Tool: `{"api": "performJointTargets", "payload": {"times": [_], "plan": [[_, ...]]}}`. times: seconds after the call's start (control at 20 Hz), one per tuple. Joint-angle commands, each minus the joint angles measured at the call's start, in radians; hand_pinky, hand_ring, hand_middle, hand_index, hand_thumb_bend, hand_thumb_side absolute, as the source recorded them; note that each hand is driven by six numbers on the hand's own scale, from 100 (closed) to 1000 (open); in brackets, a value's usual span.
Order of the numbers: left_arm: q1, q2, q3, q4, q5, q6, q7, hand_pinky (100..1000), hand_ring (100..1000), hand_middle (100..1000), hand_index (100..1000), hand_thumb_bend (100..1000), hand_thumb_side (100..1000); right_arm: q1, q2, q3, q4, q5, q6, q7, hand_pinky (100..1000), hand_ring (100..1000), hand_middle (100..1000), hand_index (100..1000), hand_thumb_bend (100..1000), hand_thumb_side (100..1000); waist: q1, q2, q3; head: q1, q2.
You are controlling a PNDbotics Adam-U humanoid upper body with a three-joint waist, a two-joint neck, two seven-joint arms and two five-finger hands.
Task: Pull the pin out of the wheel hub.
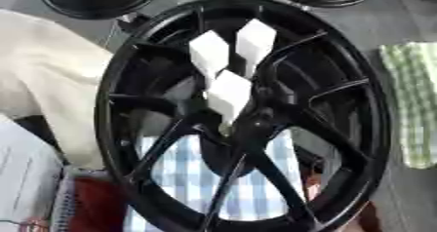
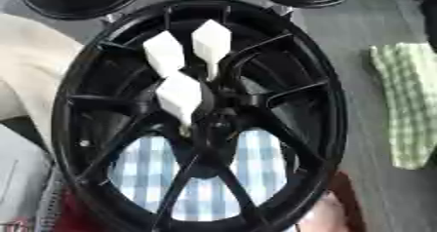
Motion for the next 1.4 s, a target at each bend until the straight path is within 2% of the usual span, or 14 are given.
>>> {"api": "performJointTargets", "payload": {"times": [0.05,0.25,0.4,0.7,0.8,0.95,1.1,1.4], "plan": [[-0.002,0.024,0.002,-0.021,-0.002,-0.004,-0.003,812,727,667,827,234,736,-0.004,-0.023,-0.008,-0.02,0.005,-0.002,0.0,858,738,626,683,100,602,0.0,-0.03,-0.001,-0.001,-0.008],[0.003,0.087,-0.001,-0.021,-0.012,-0.009,-0.009,811,725,666,827,226,711,0.002,-0.029,-0.009,-0.02,0.007,-0.002,-0.001,858,738,626,683,100,602,0.006,-0.03,0.0,-0.011,0.0],[0.015,0.198,-0.01,-0.021,-0.038,-0.001,-0.027,810,723,664,828,214,686,0.009,-0.04,-0.009,-0.02,0.011,-0.004,0.0,858,738,626,683,100,602,0.012,-0.03,-0.001,-0.017,0.007],[0.014,0.451,-0.025,-0.021,-0.117,0.054,-0.113,807,728,673,831,203,633,0.024,-0.056,-0.008,-0.02,0.02,-0.003,0.001,857,738,625,683,100,609,0.022,-0.026,0.002,-0.03,0.008],[0.007,0.499,-0.03,-0.021,-0.135,0.068,-0.152,806,733,679,830,202,612,0.026,-0.06,-0.007,-0.02,0.022,-0.001,0.001,857,738,625,683,100,611,0.024,-0.025,0.003,-0.032,0.007],[-0.028,0.63,-0.055,-0.021,-0.193,0.097,-0.303,805,739,690,830,214,605,0.03,-0.068,-0.005,-0.02,0.026,0.001,0.003,857,738,624,683,100,612,0.024,-0.022,0.004,-0.039,0.009],[-0.091,0.719,-0.067,-0.021,-0.232,0.117,-0.47,806,749,700,831,230,606,0.034,-0.068,-0.007,-0.02,0.027,0.0,0.003,857,738,624,683,100,612,0.022,-0.021,0.003,-0.041,0.014],[-0.223,0.824,-0.113,-0.021,-0.278,0.161,-0.819,812,775,734,839,284,621,0.039,-0.059,-0.004,-0.02,0.018,0.003,0.002,857,738,624,683,100,619,0.021,-0.02,-0.003,-0.032,0.004]]}}
